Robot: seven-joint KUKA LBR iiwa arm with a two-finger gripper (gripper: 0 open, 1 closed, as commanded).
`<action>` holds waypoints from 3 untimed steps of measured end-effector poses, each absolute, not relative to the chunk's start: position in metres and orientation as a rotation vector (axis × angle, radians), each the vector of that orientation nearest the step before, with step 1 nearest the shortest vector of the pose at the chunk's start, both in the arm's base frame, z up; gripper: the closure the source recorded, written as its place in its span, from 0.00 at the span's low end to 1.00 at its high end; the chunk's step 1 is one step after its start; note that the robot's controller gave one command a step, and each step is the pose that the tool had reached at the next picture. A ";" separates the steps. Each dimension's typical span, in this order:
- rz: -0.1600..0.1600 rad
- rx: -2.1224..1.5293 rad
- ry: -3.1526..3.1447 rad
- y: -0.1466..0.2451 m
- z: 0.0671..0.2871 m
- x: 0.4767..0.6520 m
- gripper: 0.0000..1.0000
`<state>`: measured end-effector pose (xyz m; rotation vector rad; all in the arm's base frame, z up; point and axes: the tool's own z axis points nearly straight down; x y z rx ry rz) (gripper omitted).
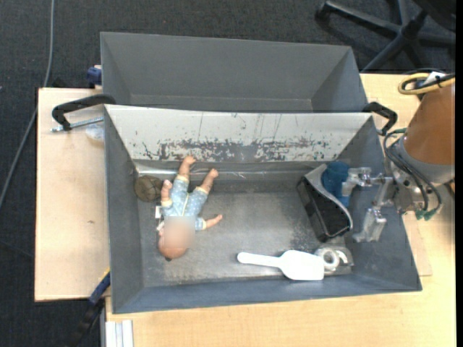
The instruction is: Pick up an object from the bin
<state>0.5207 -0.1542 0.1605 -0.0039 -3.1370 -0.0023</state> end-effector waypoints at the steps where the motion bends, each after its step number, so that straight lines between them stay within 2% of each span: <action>1: 0.001 -0.001 -3.145 -0.154 0.165 0.523 0.00; 2: -0.001 0.198 -3.138 -0.101 0.098 0.502 0.00; 3: 0.000 0.294 -3.131 -0.076 0.111 0.495 0.00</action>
Offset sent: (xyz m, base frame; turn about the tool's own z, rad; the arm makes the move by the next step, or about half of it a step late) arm -0.0289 0.0746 -0.0905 -0.1823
